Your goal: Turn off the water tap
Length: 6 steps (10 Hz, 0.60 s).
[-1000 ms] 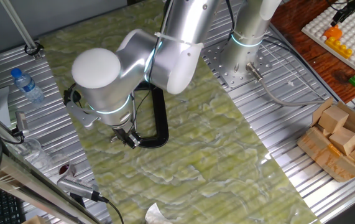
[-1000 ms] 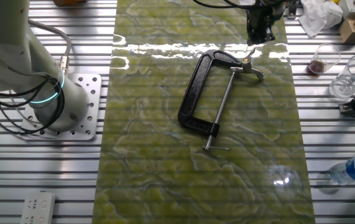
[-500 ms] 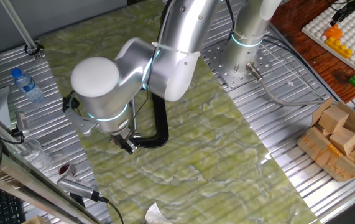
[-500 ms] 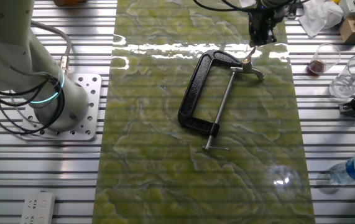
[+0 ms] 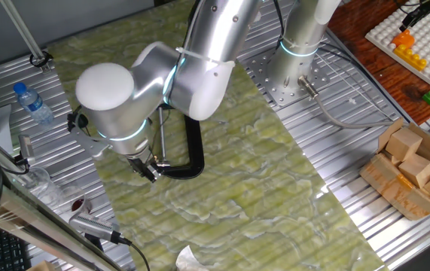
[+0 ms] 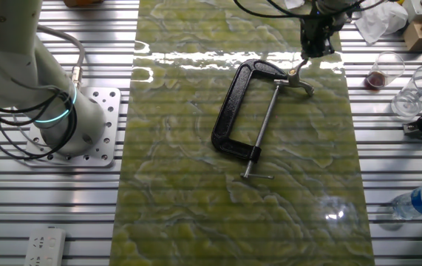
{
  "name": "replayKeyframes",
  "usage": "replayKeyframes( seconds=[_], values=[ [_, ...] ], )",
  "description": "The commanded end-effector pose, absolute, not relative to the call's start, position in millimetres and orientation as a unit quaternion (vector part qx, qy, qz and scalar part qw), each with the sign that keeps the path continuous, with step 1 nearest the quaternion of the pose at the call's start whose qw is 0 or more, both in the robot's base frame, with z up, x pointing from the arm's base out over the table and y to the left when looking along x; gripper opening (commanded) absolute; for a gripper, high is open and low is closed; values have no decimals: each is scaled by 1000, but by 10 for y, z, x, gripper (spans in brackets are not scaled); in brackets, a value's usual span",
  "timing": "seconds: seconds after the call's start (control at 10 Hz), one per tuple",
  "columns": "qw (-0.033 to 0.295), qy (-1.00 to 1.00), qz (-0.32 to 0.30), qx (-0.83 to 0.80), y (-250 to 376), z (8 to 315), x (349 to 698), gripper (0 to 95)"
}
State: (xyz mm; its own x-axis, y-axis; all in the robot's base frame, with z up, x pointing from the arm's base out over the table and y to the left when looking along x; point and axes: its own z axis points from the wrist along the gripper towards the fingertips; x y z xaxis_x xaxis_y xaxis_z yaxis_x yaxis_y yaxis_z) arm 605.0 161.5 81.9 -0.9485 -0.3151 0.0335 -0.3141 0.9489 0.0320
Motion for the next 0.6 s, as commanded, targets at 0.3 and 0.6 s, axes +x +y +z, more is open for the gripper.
replayKeyframes(
  seconds=[0.3, 0.6],
  values=[
    [18, -984, -17, 177, 1432, 820, 6101, 0],
    [18, -982, -17, 189, 1329, 869, 6126, 0]
  ],
)
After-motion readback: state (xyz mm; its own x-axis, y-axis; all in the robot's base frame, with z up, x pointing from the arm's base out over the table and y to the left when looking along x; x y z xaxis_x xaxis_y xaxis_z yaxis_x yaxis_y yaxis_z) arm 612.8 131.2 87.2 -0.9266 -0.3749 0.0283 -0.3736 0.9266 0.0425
